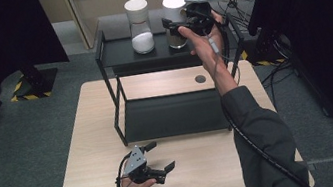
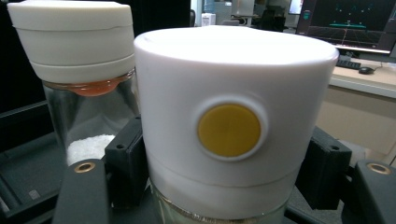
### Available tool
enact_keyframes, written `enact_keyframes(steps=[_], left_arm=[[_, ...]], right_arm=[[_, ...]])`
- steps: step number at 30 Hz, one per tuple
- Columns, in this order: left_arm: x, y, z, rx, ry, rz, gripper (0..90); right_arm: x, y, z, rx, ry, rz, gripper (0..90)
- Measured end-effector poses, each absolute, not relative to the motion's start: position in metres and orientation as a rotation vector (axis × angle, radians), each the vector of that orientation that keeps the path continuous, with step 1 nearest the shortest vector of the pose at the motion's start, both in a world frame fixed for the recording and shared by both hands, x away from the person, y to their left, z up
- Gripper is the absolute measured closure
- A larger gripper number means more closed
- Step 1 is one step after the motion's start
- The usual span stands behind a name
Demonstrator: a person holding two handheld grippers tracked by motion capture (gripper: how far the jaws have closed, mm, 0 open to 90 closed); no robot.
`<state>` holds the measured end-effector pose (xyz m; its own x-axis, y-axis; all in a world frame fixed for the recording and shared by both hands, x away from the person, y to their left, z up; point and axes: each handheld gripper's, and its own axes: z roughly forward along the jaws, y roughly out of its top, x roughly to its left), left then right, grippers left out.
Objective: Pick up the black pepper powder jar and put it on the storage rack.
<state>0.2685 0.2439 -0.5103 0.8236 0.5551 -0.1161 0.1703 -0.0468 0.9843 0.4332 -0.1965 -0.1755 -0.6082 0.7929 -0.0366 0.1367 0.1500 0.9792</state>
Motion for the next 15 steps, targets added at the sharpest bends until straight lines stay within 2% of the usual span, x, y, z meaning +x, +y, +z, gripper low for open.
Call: enact_keyframes(steps=[3, 4, 7, 10, 15], left_arm=[[0.268, 0.244, -0.510, 1.613, 0.585, 0.342, 0.2], [0.268, 0.244, -0.511, 1.613, 0.585, 0.343, 0.2], [0.268, 0.244, -0.511, 1.613, 0.585, 0.342, 0.2], [0.269, 0.243, -0.511, 1.615, 0.584, 0.340, 0.2], [0.268, 0.243, -0.511, 1.615, 0.585, 0.341, 0.2]], right_arm=[[0.433, -0.197, -0.177, 0.889, 1.858, 1.498, 30.4], [0.433, -0.197, -0.177, 0.887, 1.855, 1.498, 27.8], [0.430, -0.195, -0.172, 0.912, 1.848, 1.492, 13.5], [0.427, -0.192, -0.164, 0.937, 1.869, 1.457, 4.8], [0.423, -0.194, -0.158, 0.956, 1.887, 1.445, 1.5]])
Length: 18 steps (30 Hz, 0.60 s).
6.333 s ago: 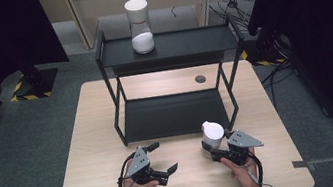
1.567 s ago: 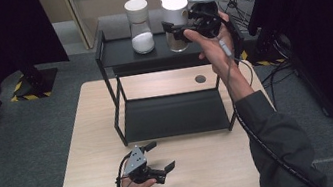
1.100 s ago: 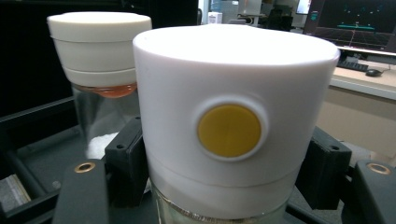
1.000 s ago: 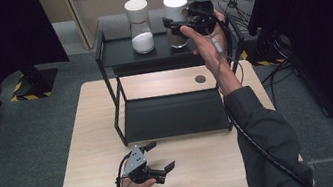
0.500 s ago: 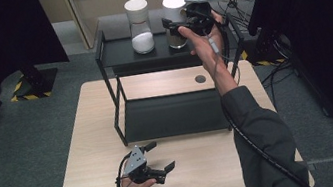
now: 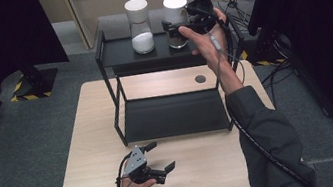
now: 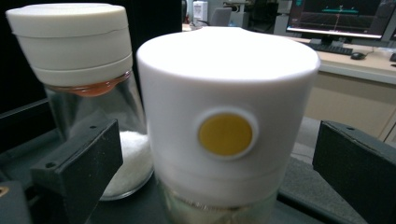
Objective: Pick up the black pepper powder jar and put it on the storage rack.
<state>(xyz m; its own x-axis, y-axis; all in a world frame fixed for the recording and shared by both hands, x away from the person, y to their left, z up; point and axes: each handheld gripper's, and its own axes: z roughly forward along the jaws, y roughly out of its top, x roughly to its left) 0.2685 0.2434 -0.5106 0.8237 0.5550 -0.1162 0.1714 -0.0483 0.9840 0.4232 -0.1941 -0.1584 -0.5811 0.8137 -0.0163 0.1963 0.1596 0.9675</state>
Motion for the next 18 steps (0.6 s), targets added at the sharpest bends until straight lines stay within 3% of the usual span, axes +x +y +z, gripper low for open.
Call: enact_keyframes(steps=[18], left_arm=[[0.268, 0.243, -0.510, 1.617, 0.585, 0.343, 0.2]], right_arm=[[0.379, -0.224, -0.176, 0.850, 1.890, 1.558, 0.5]])
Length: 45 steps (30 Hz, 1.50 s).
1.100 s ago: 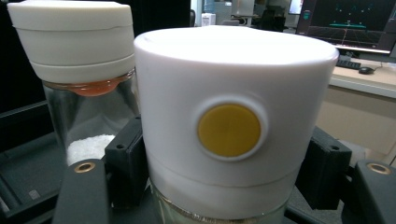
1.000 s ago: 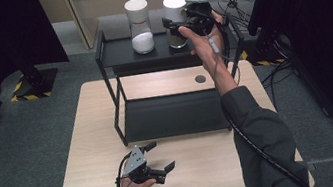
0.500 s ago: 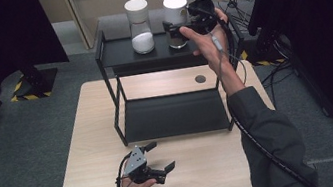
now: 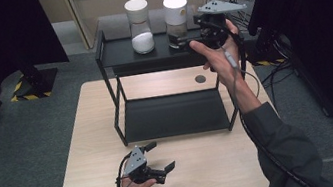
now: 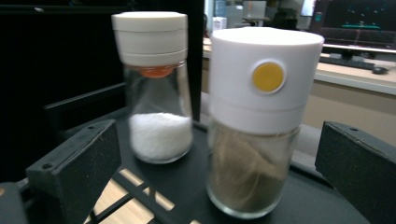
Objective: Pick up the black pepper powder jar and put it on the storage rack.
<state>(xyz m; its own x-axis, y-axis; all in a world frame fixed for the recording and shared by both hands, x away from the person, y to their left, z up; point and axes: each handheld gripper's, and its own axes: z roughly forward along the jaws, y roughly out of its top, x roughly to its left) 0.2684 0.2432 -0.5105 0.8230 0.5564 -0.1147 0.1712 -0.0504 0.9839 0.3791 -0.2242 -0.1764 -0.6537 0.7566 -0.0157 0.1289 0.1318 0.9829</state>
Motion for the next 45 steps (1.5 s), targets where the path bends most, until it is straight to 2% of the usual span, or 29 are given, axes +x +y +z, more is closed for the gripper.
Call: enact_keyframes(steps=[17, 45], left_arm=[[0.268, 0.243, -0.511, 1.615, 0.588, 0.348, 0.2], [0.267, 0.243, -0.511, 1.609, 0.592, 0.358, 0.2]], right_arm=[[0.334, -0.257, -0.227, 0.751, 1.893, 1.671, 0.4], [0.279, -0.290, -0.346, 0.727, 1.845, 1.669, 0.4]])
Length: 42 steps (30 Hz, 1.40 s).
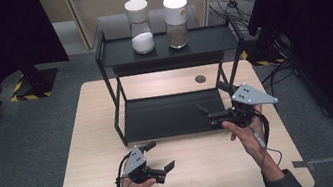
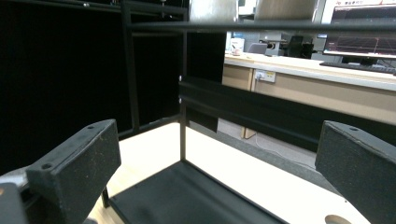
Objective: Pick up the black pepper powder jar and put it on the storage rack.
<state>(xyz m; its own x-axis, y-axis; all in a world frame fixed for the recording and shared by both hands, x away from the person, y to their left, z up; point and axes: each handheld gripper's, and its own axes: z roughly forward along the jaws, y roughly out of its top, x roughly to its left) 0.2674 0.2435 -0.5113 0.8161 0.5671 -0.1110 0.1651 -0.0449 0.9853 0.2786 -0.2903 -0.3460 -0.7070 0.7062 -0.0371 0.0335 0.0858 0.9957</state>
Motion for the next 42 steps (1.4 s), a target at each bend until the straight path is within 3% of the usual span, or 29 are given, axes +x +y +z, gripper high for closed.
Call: enact_keyframes(steps=[24, 42], left_arm=[[0.267, 0.244, -0.512, 1.605, 0.596, 0.359, 0.2], [0.267, 0.245, -0.512, 1.602, 0.597, 0.360, 0.2]], right_arm=[[0.256, -0.296, -0.419, 0.811, 1.886, 1.668, 0.4], [0.248, -0.288, -0.455, 0.793, 1.947, 1.660, 0.4]])
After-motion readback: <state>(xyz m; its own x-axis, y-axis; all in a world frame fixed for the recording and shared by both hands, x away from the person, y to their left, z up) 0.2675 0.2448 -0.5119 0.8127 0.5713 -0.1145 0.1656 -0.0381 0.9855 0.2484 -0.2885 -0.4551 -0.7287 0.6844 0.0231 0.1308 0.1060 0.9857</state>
